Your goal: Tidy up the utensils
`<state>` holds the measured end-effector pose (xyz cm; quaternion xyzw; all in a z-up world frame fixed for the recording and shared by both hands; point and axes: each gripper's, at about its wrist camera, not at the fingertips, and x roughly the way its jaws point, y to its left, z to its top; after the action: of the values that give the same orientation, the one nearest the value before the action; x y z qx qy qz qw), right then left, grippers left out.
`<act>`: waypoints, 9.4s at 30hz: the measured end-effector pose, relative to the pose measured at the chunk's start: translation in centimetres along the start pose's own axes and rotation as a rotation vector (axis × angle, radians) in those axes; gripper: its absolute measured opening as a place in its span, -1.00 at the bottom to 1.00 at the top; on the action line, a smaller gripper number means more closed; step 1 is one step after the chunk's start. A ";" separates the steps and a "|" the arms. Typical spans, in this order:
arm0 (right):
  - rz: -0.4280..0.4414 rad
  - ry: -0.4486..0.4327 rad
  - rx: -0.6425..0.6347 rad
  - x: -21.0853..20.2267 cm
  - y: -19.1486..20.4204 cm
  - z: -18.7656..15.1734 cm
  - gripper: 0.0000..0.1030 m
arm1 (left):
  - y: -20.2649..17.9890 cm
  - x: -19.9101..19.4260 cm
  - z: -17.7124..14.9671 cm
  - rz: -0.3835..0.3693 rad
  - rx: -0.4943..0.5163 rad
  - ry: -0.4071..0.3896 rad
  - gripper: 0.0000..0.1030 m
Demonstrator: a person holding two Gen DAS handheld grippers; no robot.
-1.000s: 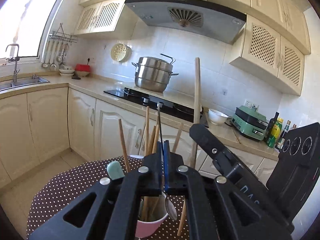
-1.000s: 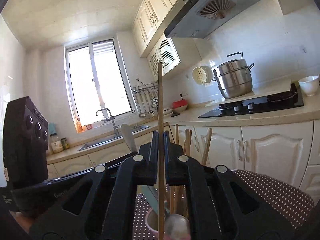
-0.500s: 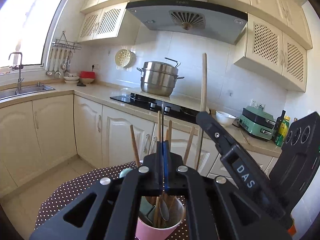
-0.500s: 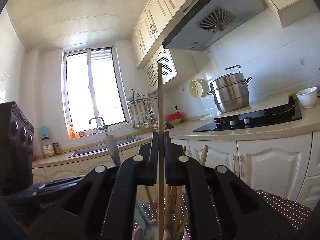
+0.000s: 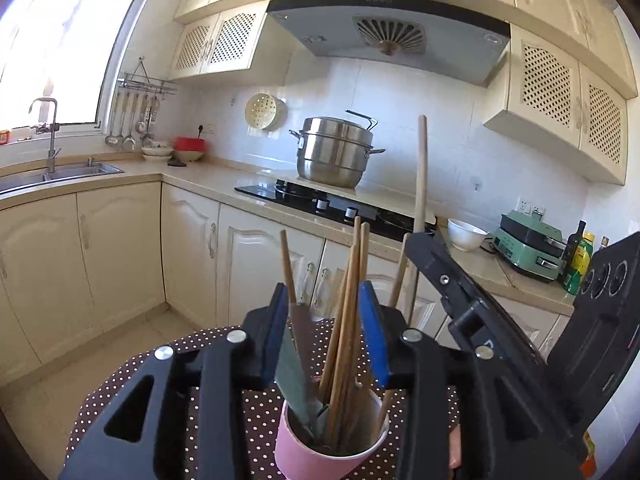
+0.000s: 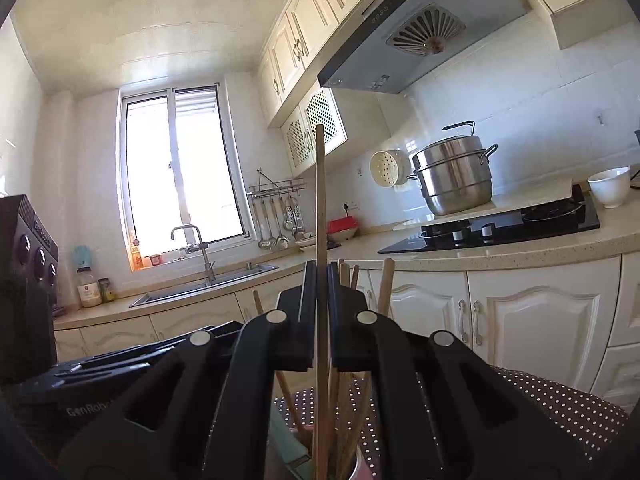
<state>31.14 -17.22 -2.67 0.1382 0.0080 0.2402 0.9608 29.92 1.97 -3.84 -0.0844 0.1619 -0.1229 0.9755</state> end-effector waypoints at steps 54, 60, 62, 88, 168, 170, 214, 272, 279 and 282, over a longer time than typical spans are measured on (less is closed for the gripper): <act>-0.043 0.078 -0.056 -8.4 4.7 0.6 -0.20 | -1.6 -8.2 -0.6 0.166 0.011 -0.027 0.17; -0.054 0.137 -0.074 -10.6 5.5 0.1 -0.09 | -1.9 -10.1 -2.2 0.162 0.003 0.037 0.26; -0.059 0.166 -0.084 -11.1 5.6 -0.2 -0.05 | -1.8 -10.5 -3.0 0.167 0.000 0.077 0.32; -0.111 0.591 -0.056 -13.9 3.5 -10.3 0.11 | -0.5 -6.8 -18.5 0.225 0.034 0.674 0.38; 0.160 0.428 -0.017 -10.2 5.3 -0.5 -0.77 | -2.3 -14.1 -4.5 -0.122 0.059 -0.061 -0.90; 0.164 0.393 -0.001 -9.8 4.8 0.0 -0.77 | -2.3 -14.0 -4.0 -0.167 0.060 -0.131 -0.90; 0.096 0.127 0.095 -0.6 -2.8 -1.9 -0.77 | 0.1 2.2 -3.0 -0.105 -0.042 -0.359 -0.89; 0.018 0.239 -0.021 -1.3 0.1 -4.3 -0.75 | 1.8 -1.1 -4.0 0.176 0.020 -0.104 0.14; -0.051 0.248 -0.008 -3.4 0.3 -4.0 -0.33 | 1.3 -2.8 -4.3 0.195 0.031 -0.058 0.24; -0.059 0.238 -0.009 -4.9 0.5 -3.6 -0.13 | 1.1 -4.1 -4.3 0.203 0.027 -0.052 0.31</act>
<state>26.28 -18.13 -6.20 0.1039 0.1248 0.2265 0.9604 24.97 3.59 -6.90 -0.0574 0.1424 -0.0235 0.9879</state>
